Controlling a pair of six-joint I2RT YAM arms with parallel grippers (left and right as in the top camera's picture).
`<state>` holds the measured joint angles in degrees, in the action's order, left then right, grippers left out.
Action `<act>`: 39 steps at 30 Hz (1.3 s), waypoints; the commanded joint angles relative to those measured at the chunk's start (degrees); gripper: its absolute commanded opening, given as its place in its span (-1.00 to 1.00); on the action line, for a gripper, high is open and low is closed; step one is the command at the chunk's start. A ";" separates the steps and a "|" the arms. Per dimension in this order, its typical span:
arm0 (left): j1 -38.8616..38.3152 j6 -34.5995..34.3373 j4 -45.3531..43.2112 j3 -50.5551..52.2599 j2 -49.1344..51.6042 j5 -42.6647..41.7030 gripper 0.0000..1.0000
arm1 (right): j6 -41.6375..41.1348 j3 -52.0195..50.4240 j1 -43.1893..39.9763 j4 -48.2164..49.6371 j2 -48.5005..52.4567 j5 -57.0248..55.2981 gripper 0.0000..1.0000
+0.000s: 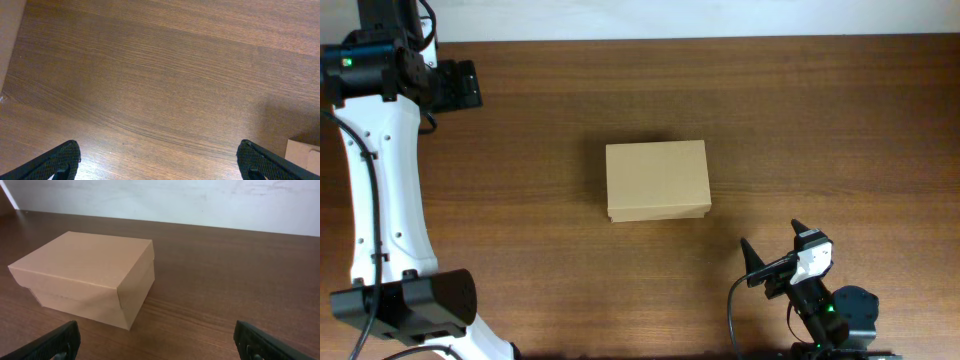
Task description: Pack container
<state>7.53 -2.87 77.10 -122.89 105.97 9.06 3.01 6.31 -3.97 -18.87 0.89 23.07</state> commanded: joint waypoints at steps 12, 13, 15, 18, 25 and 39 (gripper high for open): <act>0.20 -0.13 0.02 -0.15 0.09 0.42 0.99 | -0.44 -0.55 0.20 0.28 -0.74 0.31 0.98; 0.20 -0.13 0.02 -0.09 0.09 0.28 1.00 | -0.44 -0.55 0.20 0.28 -0.74 0.31 0.98; 0.20 -0.13 0.02 0.17 -0.24 0.28 1.00 | -0.44 -0.55 0.20 0.28 -0.74 0.31 0.98; 0.09 -0.13 -0.07 2.43 -3.02 0.22 1.00 | -0.42 -0.55 0.20 0.28 -0.74 0.31 0.98; 0.09 -0.13 -4.50 30.18 -24.24 0.22 0.99 | -0.42 -0.55 0.20 0.28 -0.74 0.31 0.98; 0.09 -0.17 -41.55 84.72 -77.59 -0.79 1.00 | -0.42 -0.55 0.20 0.28 -0.74 0.31 0.99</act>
<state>7.53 -2.92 41.52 -43.70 34.83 11.18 2.98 6.20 -3.97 -18.74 0.80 23.05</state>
